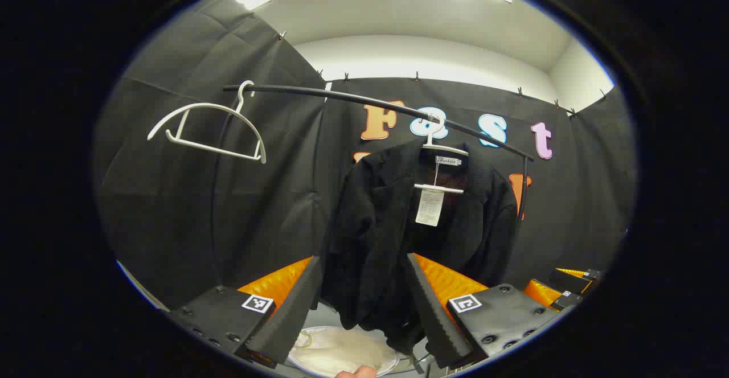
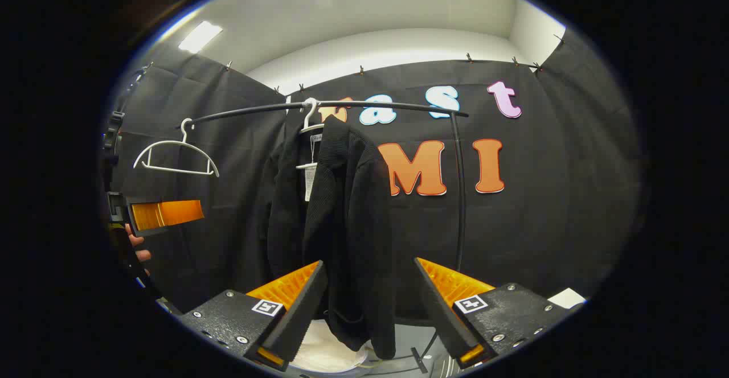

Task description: Grasp the clothes on the hanger with both hands and then place them into the laundry hamper below.

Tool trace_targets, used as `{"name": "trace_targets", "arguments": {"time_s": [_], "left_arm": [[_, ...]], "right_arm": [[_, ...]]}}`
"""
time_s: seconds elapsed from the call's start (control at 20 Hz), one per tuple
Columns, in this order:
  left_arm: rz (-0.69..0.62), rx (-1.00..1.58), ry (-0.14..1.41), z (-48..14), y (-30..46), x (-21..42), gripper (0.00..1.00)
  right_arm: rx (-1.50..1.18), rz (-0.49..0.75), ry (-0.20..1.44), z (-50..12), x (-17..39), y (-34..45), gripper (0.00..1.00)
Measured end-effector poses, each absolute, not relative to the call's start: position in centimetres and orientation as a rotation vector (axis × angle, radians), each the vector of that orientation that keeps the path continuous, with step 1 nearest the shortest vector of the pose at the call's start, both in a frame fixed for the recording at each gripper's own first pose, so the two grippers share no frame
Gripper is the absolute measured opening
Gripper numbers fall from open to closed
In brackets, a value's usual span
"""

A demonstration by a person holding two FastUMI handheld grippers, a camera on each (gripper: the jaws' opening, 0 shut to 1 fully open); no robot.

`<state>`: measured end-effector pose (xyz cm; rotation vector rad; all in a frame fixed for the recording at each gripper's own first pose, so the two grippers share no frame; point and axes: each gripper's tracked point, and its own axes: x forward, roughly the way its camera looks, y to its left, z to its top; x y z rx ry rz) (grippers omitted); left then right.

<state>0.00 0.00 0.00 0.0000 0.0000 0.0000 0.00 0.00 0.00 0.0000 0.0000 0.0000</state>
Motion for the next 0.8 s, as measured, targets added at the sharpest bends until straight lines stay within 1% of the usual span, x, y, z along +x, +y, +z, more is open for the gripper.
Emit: {"name": "trace_targets", "arguments": {"time_s": [0.1, 0.15, 0.3, 0.5, 0.6, 0.65, 0.7, 0.75, 0.8], "left_arm": [[-0.020, -0.006, 0.000, -0.5, -0.3, 0.7, 0.92], [-0.026, -0.013, 0.004, -0.8, -0.1, 1.5, 0.92], [-0.054, -0.045, 0.015, -1.7, 0.0, 3.5, 0.92], [-0.087, -0.055, 0.039, -2.8, 1.8, 6.6, 0.92], [-0.105, -0.049, 0.040, -2.8, 3.0, 8.7, 1.00], [-0.117, -0.042, 0.050, -2.9, 3.5, 9.8, 0.92], [-0.128, -0.031, 0.055, -2.8, 4.1, 10.7, 0.92], [-0.142, -0.022, 0.055, -2.6, 4.4, 11.6, 0.96], [-0.161, -0.015, 0.053, -2.5, 4.7, 12.4, 0.92]], "right_arm": [[-0.004, -0.017, -0.003, 0.1, 0.4, -0.1, 0.99], [-0.007, -0.026, 0.006, -0.1, 0.6, -0.2, 0.94], [-0.036, -0.048, 0.020, -0.9, 1.7, -0.1, 0.94], [-0.041, -0.116, 0.015, -0.6, 4.1, 0.7, 0.94], [-0.049, -0.165, -0.004, 0.2, 5.6, 1.2, 0.94], [-0.052, -0.188, -0.005, 0.6, 6.3, 1.6, 0.94], [-0.051, -0.203, -0.021, 1.1, 7.0, 2.2, 0.94], [-0.046, -0.216, -0.042, 1.7, 7.2, 2.7, 0.94], [-0.045, -0.231, -0.059, 2.2, 7.1, 3.0, 0.94]]}}
